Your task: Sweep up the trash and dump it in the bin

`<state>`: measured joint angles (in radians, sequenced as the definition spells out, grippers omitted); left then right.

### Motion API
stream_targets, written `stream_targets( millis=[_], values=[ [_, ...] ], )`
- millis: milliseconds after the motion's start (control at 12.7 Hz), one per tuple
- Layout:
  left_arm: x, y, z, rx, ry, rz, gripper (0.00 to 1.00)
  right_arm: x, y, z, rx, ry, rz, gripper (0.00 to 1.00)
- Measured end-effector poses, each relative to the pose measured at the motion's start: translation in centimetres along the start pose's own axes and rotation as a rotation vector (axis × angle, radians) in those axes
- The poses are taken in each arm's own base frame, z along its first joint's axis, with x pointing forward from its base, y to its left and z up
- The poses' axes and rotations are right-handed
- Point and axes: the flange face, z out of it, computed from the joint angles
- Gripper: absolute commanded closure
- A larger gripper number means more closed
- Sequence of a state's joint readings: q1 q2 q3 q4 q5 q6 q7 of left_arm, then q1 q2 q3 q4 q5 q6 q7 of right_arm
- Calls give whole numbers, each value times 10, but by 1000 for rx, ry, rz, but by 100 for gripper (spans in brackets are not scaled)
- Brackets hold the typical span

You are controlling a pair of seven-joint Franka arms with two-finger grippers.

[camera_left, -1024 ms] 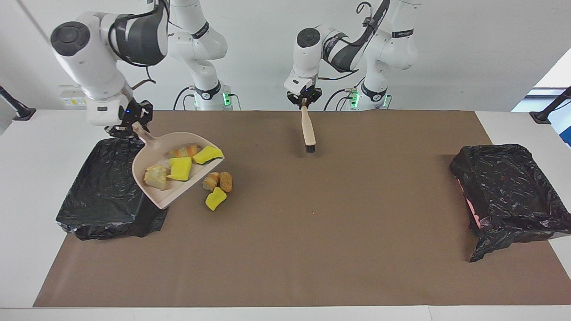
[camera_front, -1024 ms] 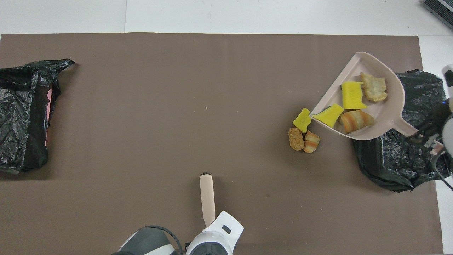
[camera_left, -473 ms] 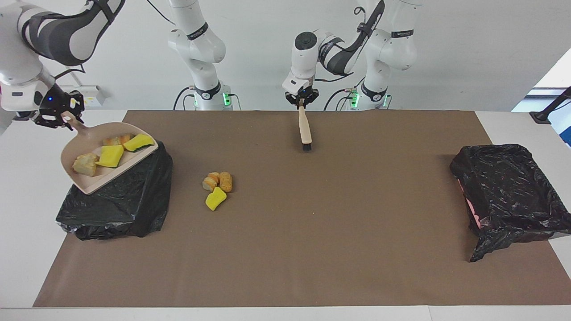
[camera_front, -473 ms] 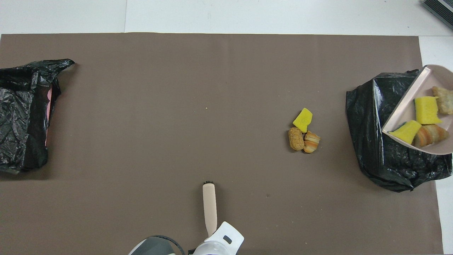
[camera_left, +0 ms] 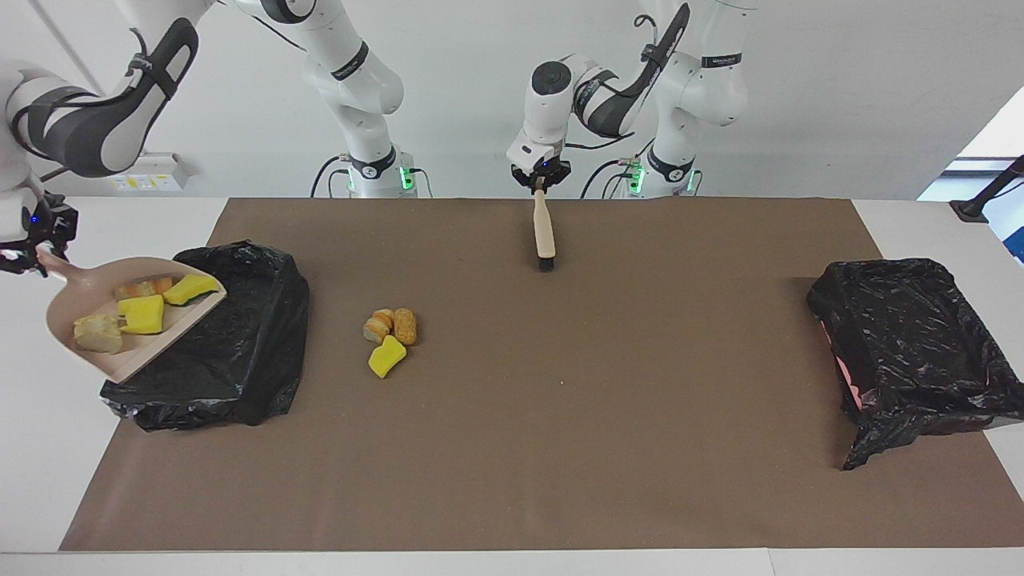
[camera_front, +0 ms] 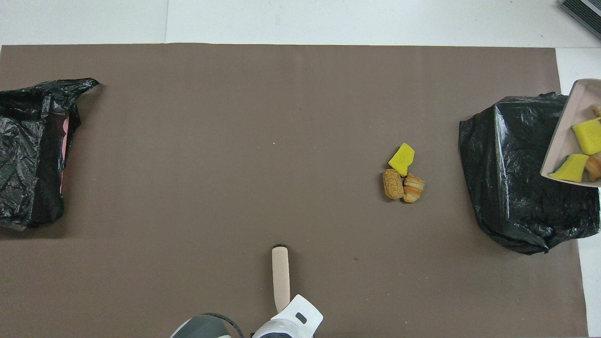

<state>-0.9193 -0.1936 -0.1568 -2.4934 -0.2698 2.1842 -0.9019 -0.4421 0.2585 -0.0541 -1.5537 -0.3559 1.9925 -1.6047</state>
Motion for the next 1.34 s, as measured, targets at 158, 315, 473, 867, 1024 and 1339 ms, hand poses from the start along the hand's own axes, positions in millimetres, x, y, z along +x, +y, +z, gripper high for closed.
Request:
stream_targets(
  millis=[158, 315, 473, 867, 1024, 1339],
  values=[
    [1, 0, 2, -2, -2, 0, 96, 5, 2, 0, -9, -47, -121, 100],
    [3, 1, 7, -5, 1, 0, 73, 16, 2, 3, -24, -107, -240, 100],
    [4, 1, 7, -6, 1, 6, 58, 29, -1, 8, -57, -161, -337, 100],
    [27, -12, 8, -9, -10, 21, 2, 43, 4, -1, -200, -259, -575, 100],
    [40, -16, 4, -20, -8, 11, 0, 46, 6, -4, -229, -295, -619, 100],
    [94, -30, -33, 17, 109, 83, 0, 72, 8, -9, -248, -363, -717, 100]
  ],
)
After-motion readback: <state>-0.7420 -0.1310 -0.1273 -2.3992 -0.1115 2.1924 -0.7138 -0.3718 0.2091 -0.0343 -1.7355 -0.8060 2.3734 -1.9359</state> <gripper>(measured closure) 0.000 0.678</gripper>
